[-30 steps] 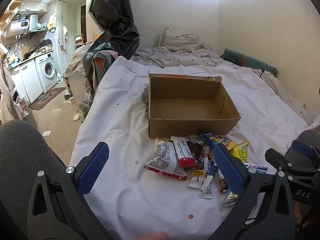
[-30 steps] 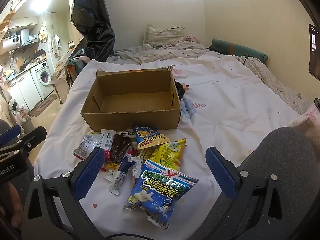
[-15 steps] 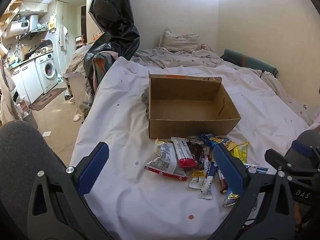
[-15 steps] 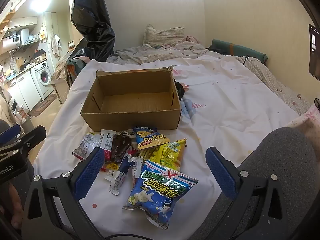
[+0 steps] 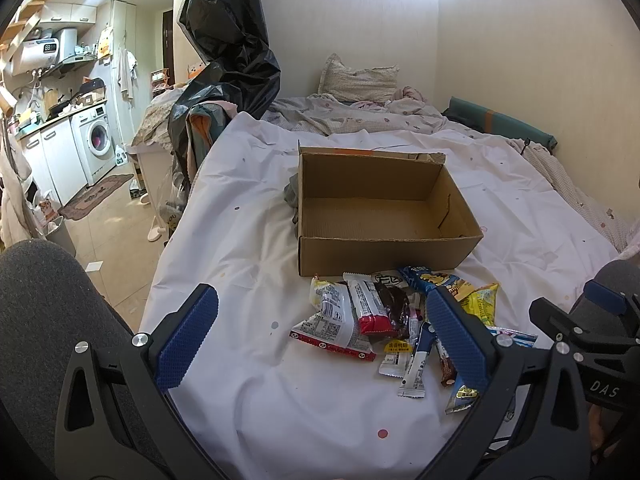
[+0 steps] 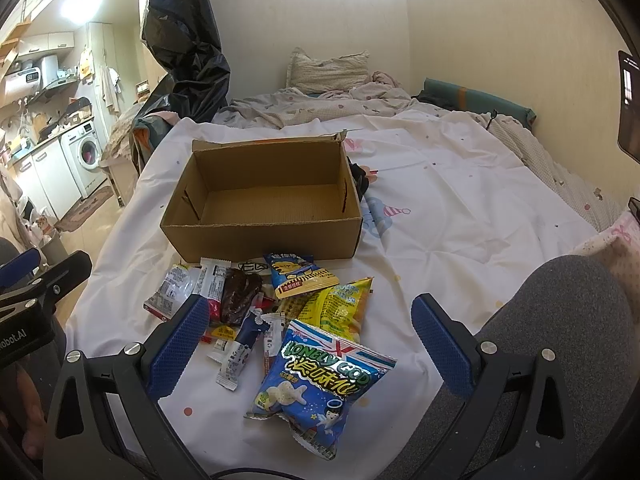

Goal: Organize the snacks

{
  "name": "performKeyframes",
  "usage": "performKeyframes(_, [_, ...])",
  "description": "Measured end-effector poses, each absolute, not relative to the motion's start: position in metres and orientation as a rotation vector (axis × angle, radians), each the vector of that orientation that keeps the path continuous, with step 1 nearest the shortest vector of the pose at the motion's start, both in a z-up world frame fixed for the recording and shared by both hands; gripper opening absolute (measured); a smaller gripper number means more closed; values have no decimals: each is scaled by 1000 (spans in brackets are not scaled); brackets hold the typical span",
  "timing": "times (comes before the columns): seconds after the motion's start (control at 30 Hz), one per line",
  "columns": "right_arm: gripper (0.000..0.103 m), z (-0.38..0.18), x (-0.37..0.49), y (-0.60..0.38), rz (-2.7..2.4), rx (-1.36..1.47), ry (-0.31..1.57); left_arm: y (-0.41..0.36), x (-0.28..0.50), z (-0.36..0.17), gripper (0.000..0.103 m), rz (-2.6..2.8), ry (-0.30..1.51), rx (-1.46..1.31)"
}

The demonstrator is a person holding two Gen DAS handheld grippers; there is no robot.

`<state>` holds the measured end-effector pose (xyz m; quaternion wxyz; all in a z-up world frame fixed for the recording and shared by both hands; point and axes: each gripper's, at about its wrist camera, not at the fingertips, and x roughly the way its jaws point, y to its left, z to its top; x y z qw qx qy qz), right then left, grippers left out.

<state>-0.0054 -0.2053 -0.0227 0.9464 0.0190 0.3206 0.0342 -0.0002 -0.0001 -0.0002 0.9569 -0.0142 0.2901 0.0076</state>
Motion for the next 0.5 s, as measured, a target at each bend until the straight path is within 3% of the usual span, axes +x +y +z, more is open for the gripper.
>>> performKeyframes(0.5, [103, -24, -4, -204, 71, 33, 651, 0, 0, 0, 103, 16, 590, -30])
